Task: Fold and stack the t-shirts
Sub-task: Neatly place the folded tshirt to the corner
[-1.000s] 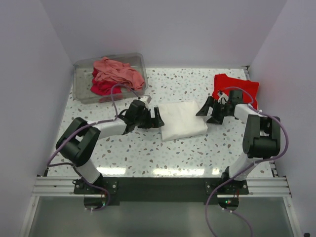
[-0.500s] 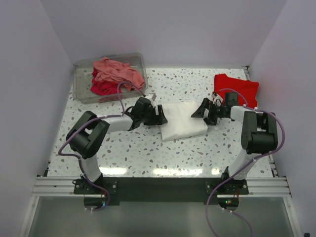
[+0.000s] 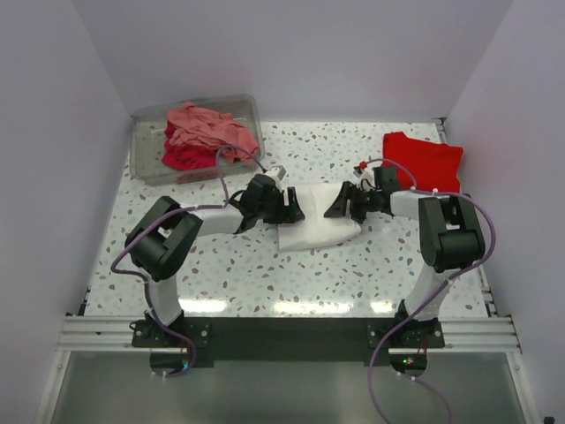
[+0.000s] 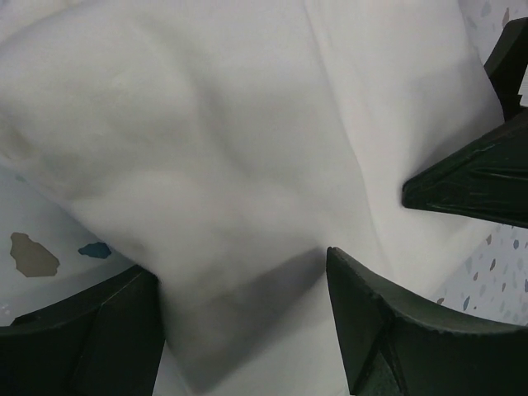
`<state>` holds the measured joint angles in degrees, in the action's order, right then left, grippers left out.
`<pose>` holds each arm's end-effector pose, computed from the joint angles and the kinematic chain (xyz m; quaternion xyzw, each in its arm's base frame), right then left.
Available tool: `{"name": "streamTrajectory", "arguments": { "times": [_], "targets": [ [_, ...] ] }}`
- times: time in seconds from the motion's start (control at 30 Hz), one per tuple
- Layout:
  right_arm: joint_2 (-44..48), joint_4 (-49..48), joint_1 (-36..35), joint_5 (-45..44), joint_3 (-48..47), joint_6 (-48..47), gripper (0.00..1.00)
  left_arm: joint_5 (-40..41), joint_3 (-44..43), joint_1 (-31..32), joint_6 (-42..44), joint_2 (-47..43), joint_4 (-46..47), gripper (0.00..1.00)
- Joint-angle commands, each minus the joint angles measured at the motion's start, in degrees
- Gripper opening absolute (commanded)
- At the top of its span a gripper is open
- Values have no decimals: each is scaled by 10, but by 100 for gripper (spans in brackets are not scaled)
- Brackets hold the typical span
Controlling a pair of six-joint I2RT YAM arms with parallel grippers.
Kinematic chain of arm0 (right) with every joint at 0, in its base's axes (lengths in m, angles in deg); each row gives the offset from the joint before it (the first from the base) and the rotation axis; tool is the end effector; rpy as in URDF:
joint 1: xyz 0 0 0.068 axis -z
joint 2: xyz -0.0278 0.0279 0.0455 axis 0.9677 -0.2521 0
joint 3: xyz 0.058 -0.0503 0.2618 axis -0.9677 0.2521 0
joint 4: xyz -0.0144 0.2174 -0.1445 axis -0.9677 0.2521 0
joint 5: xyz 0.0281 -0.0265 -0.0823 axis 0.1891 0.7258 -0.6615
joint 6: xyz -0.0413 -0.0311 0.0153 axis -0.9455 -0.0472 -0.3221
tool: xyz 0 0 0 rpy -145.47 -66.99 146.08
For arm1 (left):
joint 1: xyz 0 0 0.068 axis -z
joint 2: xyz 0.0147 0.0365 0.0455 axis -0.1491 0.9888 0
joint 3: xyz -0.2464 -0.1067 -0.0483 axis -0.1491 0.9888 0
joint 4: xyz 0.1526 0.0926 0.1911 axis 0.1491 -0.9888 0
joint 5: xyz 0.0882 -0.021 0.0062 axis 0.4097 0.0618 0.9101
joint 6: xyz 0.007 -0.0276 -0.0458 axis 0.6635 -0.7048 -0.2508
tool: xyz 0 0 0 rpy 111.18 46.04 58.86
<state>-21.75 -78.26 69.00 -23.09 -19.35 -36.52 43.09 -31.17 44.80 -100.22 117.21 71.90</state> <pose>0.3381 0.0616 0.1332 0.0228 0.8991 0.3969 0.1831 0.3054 -0.2311 0.1472 0.0199 0.8985 -0.3220 0.2978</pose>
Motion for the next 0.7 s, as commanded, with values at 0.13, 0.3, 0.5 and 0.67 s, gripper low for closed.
{"name": "streamTrajectory", "arguments": {
  "times": [0.13, 0.3, 0.5, 0.67],
  "targets": [
    [-48, -17, -32, -42, 5, 35, 50, 1, -13, 22, -1, 31, -3, 75],
    [-50, -26, -42, -47, -2, 52, 36, 1, -22, 36, -8, 40, -3, 75],
    [-46, 43, -42, -74, -54, 24, 0, 7, -29, 33, 8, 8, -34, 87],
    [-37, 155, -36, -129, -170, -41, 0, 4, -10, 1, 37, -69, -80, 98]
  ]
}}
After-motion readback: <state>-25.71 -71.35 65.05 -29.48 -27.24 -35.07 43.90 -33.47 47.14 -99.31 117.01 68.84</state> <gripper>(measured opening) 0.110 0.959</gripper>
